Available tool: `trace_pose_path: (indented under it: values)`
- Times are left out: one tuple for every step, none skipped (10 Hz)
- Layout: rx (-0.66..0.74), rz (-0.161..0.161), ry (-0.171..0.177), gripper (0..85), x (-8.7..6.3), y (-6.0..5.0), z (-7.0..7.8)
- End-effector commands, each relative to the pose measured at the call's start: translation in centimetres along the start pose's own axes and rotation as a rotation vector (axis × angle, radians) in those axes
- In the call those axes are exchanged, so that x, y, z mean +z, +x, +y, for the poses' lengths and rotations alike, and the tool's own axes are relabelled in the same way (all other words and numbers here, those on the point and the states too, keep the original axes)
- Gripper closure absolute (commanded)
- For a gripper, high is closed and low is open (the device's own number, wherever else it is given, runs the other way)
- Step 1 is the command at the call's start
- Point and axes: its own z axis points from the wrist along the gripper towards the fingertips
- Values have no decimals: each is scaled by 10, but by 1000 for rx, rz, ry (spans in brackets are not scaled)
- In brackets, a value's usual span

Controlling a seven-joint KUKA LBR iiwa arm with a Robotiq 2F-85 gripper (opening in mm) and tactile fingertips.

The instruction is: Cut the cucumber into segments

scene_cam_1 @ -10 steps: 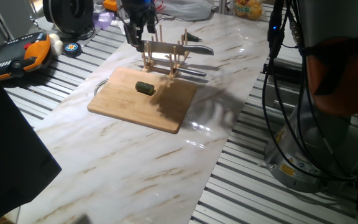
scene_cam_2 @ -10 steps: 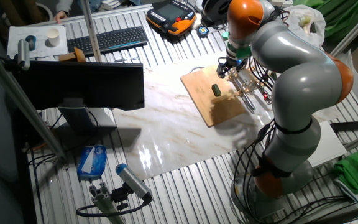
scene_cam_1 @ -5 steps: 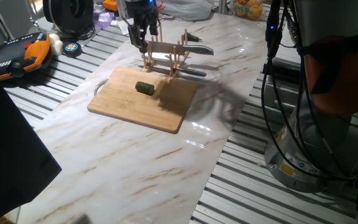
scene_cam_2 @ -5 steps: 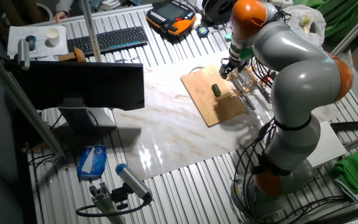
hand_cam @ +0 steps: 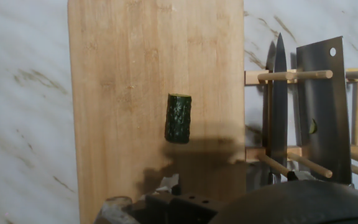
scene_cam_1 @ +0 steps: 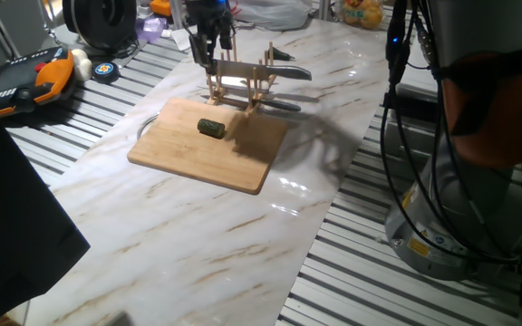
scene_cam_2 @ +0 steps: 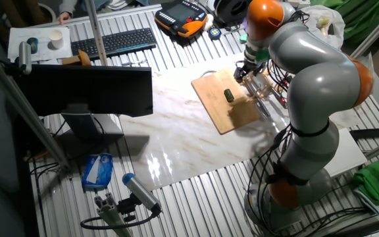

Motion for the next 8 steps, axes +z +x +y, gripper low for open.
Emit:
trace_pose_path:
  values:
    - [1, 0, 1, 0, 1, 0, -2]
    - [5, 7, -15, 0, 3, 0, -5]
    - [6, 10, -31, 0, 3, 1, -9]
    - [0, 7, -15, 0, 3, 2, -14]
    - [-9, 10, -17, 0, 3, 3, -19]
    - [-14, 13, -18, 0, 4, 2, -18]
    - [-9, 9, -13, 0, 6, 1, -15]
    - [-7, 2, -4, 0, 6, 1, -14]
